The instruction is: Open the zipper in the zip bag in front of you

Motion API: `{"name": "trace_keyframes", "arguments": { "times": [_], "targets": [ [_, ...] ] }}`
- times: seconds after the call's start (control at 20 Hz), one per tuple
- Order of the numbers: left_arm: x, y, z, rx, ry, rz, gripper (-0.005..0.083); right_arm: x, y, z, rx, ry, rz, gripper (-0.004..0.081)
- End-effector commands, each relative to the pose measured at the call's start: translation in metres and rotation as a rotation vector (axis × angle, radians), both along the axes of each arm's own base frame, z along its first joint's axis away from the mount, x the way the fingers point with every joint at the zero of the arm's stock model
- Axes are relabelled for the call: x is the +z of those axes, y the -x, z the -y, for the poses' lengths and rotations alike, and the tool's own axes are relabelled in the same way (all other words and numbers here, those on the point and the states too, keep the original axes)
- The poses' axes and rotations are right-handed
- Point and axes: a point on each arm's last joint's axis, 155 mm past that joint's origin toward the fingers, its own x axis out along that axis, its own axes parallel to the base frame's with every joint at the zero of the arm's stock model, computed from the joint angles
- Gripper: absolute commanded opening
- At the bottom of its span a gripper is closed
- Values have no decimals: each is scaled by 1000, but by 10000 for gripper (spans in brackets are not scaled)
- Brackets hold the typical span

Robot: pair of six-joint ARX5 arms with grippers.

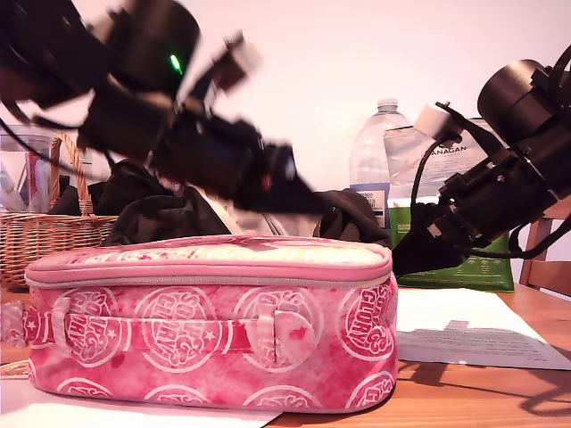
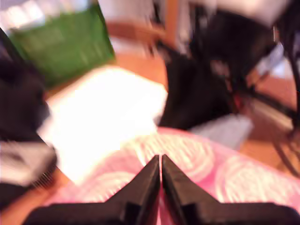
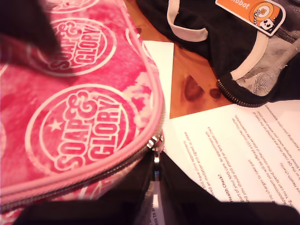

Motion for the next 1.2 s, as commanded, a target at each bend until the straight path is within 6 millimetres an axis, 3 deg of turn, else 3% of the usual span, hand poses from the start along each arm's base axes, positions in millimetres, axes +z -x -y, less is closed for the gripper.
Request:
{"name": "trace_keyframes", "arguments": {
  "times": [0.0, 0.4, 0.7, 0.85, 1.0, 1.15],
  "targets": [
    [-10, 0, 1, -1, -22, -32, -19, 4, -4, 3, -12, 1, 5, -13],
    [-20, -9, -11, 55, -63, -50, -19, 7, -3, 13, -16, 58, -1, -13],
    [-39, -8, -13, 57, -94, -88, -19, 24, -3, 17, -28, 75, 15, -13],
    [-53, -7, -14, 57, -114, -113, -19, 14, 5, 21, -10, 121, -12, -13],
    [-53, -11, -16, 72, -117, -104, -19, 5, 11, 25, -4, 178, -28, -13],
    [-55, -14, -20, 86, -120, -108, -19, 14, 11, 24, -3, 178, -6, -13]
  ]
}}
